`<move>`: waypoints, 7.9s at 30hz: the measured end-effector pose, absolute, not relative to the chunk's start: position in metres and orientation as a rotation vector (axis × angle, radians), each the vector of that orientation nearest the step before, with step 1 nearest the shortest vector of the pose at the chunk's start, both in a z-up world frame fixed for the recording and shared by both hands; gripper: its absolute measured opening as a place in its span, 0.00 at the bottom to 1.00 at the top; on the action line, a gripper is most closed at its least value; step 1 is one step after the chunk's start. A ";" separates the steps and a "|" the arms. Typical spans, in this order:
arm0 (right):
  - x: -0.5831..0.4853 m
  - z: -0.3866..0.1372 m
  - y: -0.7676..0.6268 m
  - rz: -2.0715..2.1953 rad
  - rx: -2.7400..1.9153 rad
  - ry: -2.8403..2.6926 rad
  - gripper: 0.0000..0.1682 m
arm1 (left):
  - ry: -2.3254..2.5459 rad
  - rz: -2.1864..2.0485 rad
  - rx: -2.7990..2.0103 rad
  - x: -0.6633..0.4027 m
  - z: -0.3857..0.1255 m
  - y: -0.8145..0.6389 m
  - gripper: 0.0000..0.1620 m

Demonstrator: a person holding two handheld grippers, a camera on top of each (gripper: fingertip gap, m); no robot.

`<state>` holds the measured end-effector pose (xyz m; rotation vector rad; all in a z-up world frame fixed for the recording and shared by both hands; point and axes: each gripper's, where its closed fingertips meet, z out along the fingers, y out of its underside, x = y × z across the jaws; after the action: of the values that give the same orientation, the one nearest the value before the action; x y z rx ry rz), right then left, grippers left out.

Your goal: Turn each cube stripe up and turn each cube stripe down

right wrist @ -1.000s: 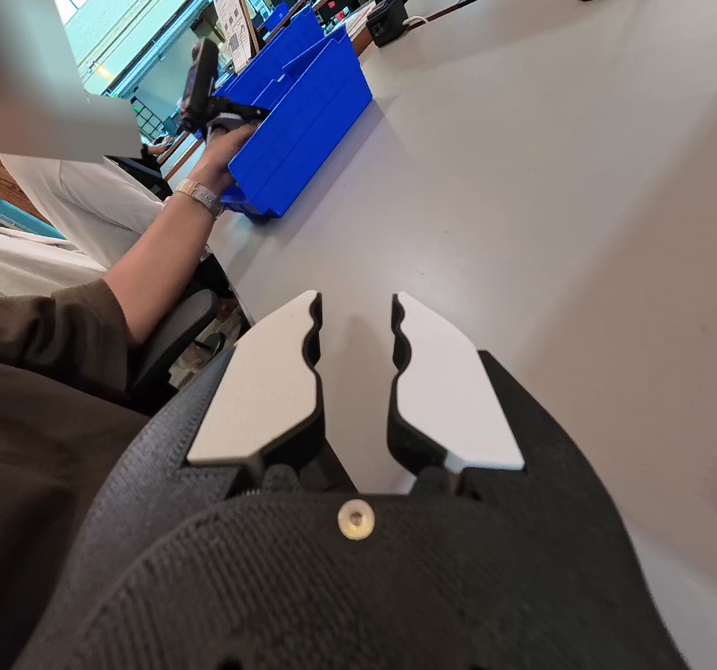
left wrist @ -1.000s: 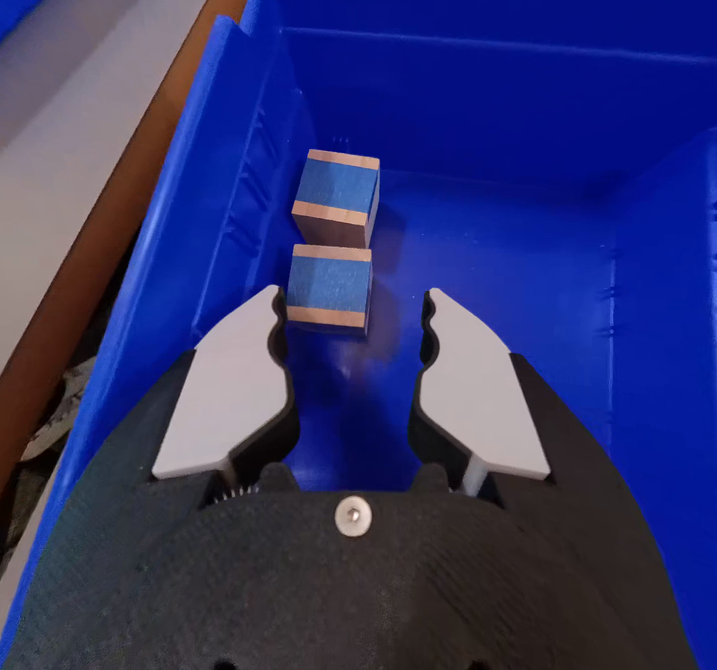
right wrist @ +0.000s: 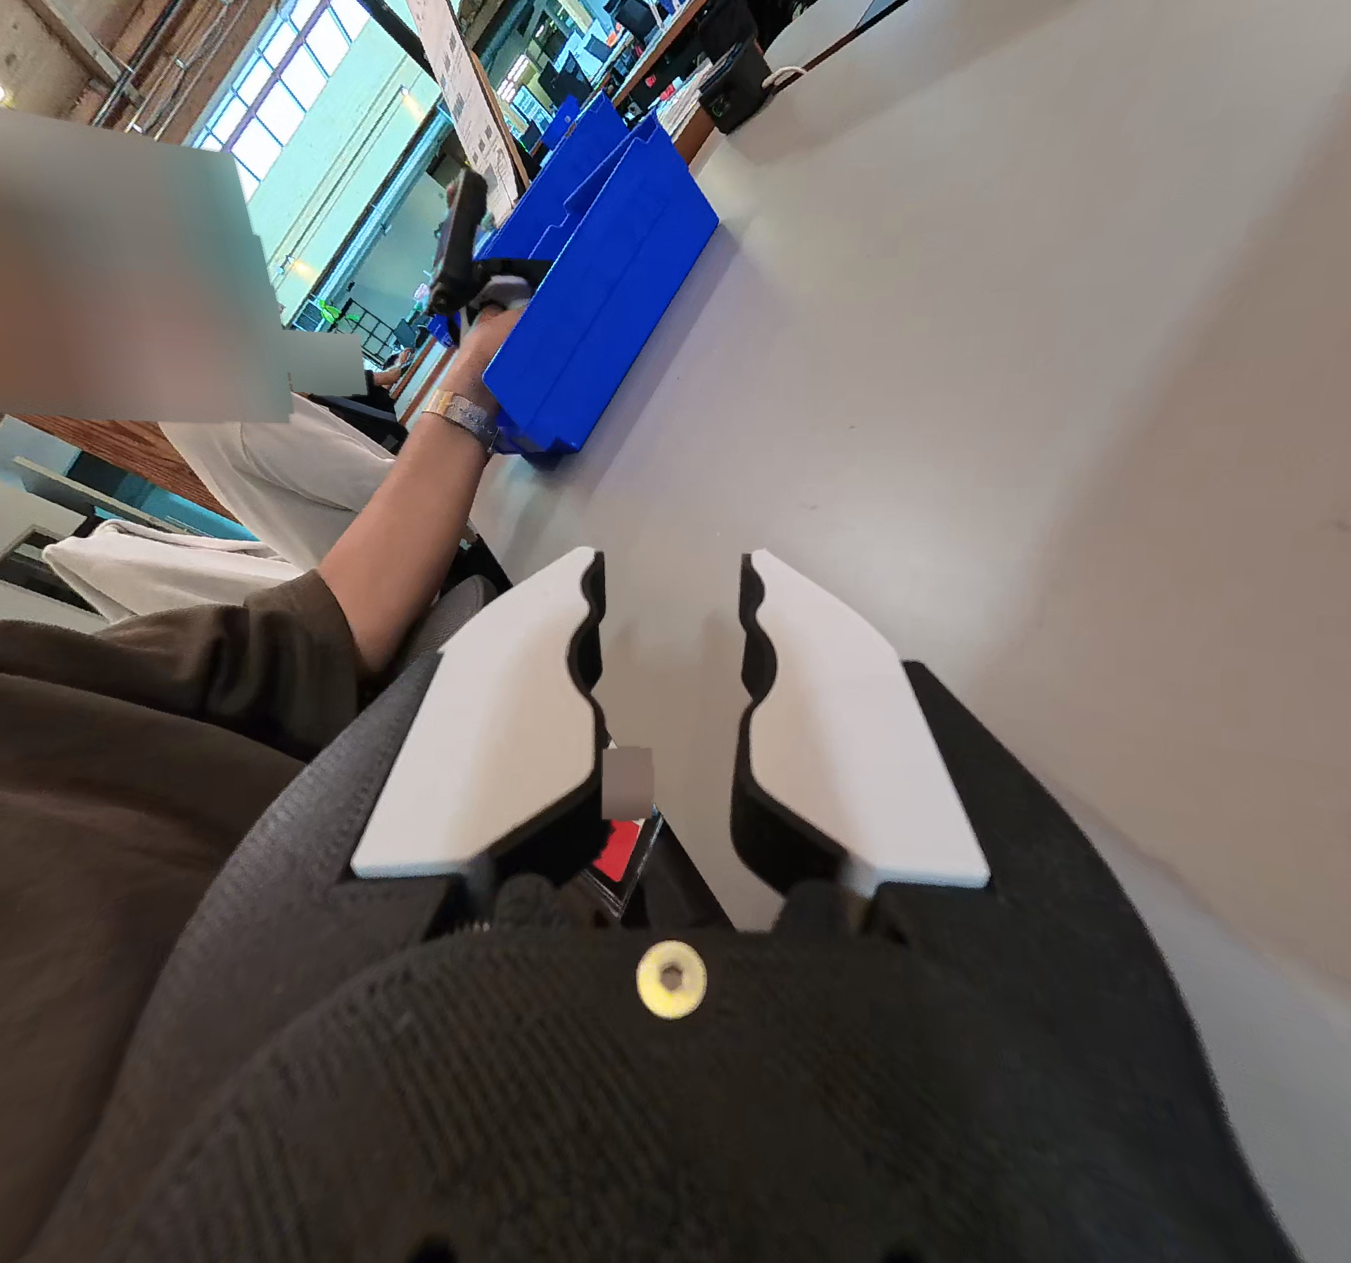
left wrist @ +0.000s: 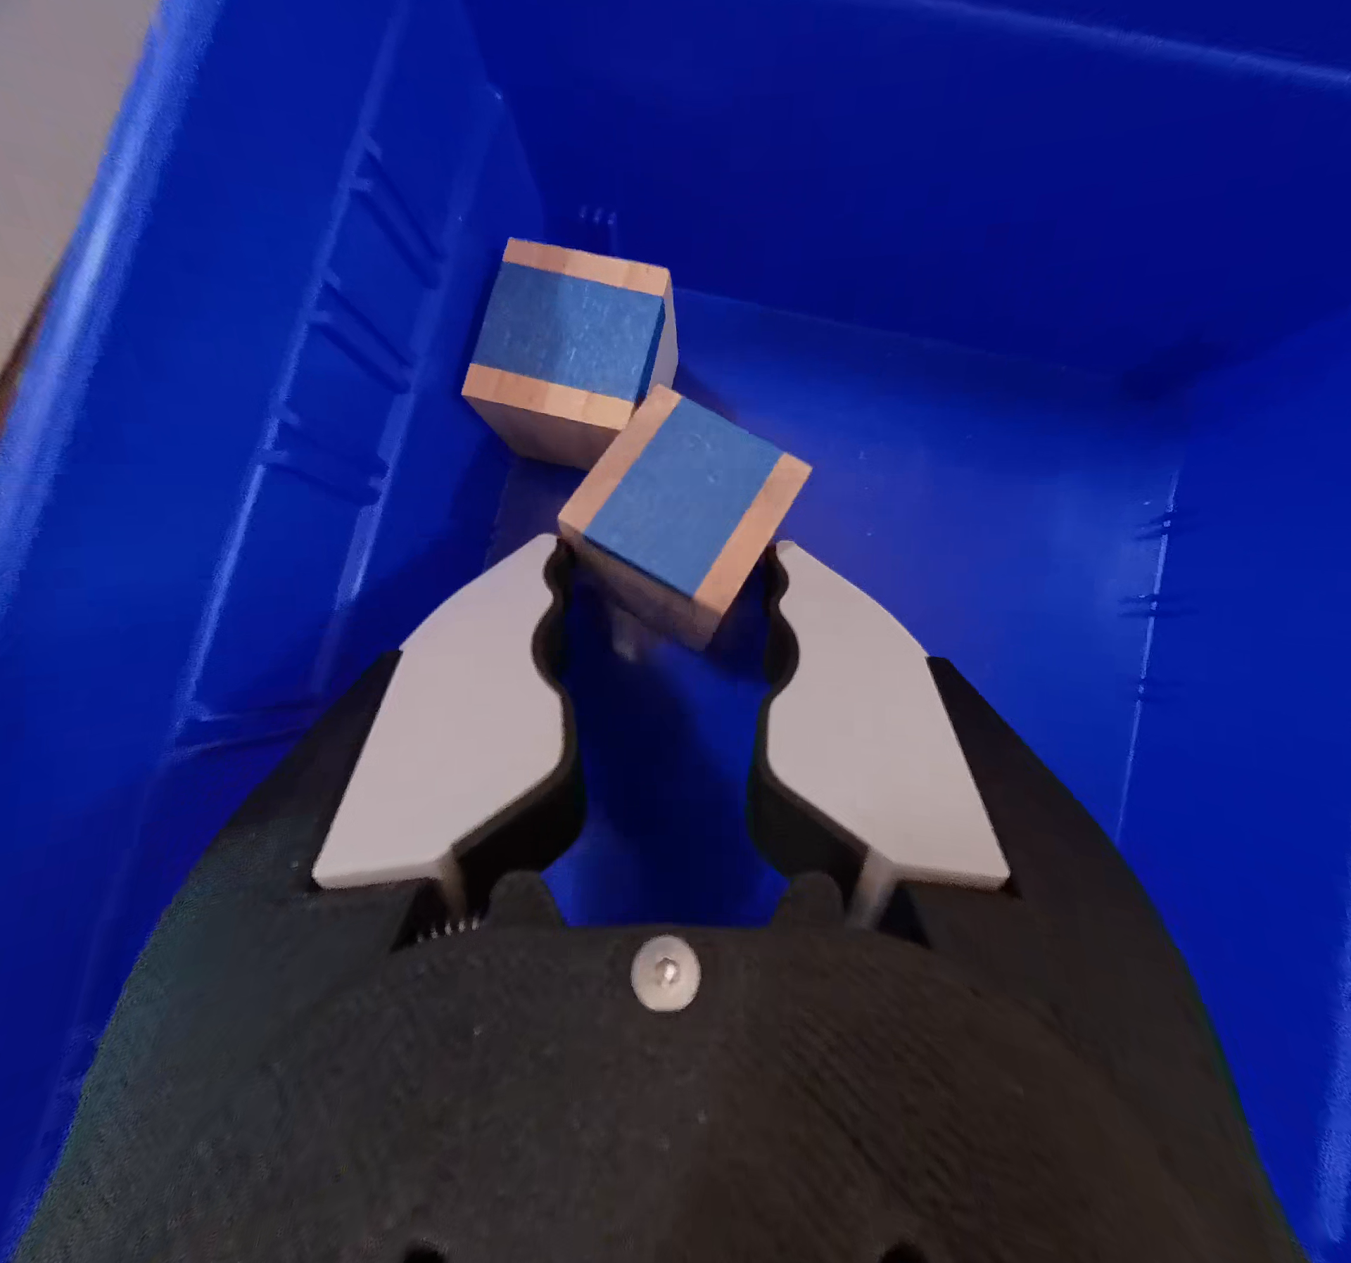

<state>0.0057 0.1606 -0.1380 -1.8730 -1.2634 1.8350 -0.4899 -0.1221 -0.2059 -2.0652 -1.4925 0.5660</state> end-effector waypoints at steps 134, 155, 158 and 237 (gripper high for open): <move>0.047 -0.156 0.515 0.463 -2.033 -0.940 0.47 | -0.110 -0.118 -1.452 -0.111 -0.056 0.124 0.05; 0.046 -0.032 0.280 1.129 -1.334 -0.728 0.00 | 0.114 -0.057 -1.255 -0.101 0.029 0.171 0.00; 0.038 -0.032 0.255 1.089 -1.247 -0.816 0.00 | 0.188 -0.107 -1.305 -0.088 0.019 0.180 0.00; -0.072 -0.114 0.202 1.665 -1.468 -1.263 0.15 | -1.106 0.560 -1.683 -0.488 -0.083 -0.078 0.29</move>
<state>-0.0721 0.2021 -0.1138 -1.4680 -1.2633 1.6649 -0.4884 -0.0777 -0.0832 -1.6829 -1.1056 0.5597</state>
